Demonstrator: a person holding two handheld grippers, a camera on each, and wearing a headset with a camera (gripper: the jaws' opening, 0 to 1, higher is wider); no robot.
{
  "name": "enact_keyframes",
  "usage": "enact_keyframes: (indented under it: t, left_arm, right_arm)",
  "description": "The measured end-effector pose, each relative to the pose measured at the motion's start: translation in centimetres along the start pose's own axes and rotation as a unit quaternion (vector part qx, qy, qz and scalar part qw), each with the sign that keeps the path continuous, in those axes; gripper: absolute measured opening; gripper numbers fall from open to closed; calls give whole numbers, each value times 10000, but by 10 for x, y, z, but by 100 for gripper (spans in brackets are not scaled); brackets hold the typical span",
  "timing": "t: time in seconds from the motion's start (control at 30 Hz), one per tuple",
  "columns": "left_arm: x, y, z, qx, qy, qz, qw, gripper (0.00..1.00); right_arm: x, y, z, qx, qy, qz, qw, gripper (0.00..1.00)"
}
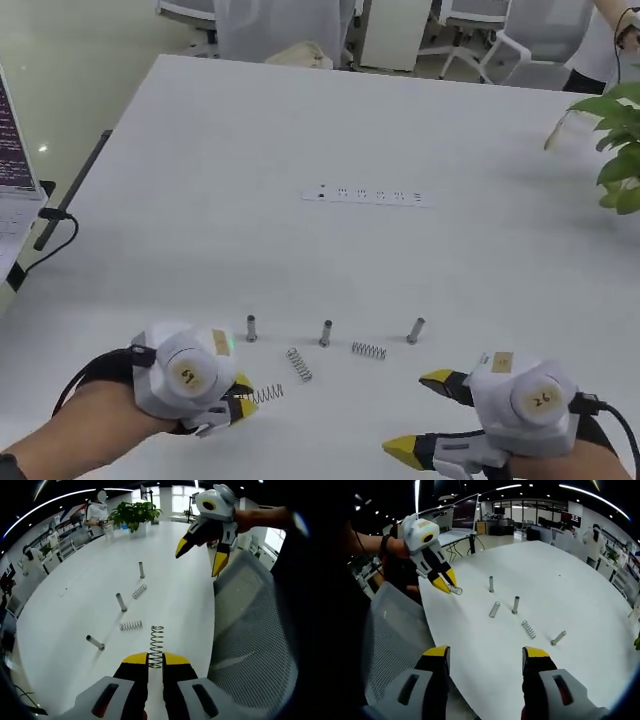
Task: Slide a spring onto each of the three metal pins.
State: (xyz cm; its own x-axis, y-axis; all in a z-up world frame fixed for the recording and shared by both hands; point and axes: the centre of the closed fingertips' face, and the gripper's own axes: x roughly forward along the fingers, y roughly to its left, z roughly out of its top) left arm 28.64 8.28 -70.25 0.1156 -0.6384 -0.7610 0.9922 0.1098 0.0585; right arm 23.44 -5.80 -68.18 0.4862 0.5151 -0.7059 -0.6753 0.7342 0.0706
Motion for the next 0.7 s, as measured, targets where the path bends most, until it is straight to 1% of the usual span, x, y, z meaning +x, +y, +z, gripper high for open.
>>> enact_keyframes:
  t: [0.1,0.2,0.3,0.4,0.5,0.57,0.7]
  left_arm:
    - [-2,-1,6,65,-33,16,10000,2]
    - [-5,-3,15,201,-74,25,9998,2]
    - [-7,-7,22,266,-107,-1,9996,2]
    - [-6,-14,28,361,-130,-69,9992,2]
    - [-3,-21,31,535,-78,-148,9984,2]
    - [-3,-24,33,589,-76,-167,9981,2]
    - [-1,-31,41,778,-63,-249,9966,2]
  right_arm:
    - [2,2,8,-169,-5,141,9998,54]
    - [6,6,13,-374,46,283,9989,50]
    - [10,11,18,-683,148,429,9966,49]
    - [13,16,26,-838,152,520,9950,45]
    - [17,19,33,-944,124,592,9937,43]
    - [18,23,37,-1000,96,656,9928,42]
    - [22,35,45,-1162,36,871,9894,37]
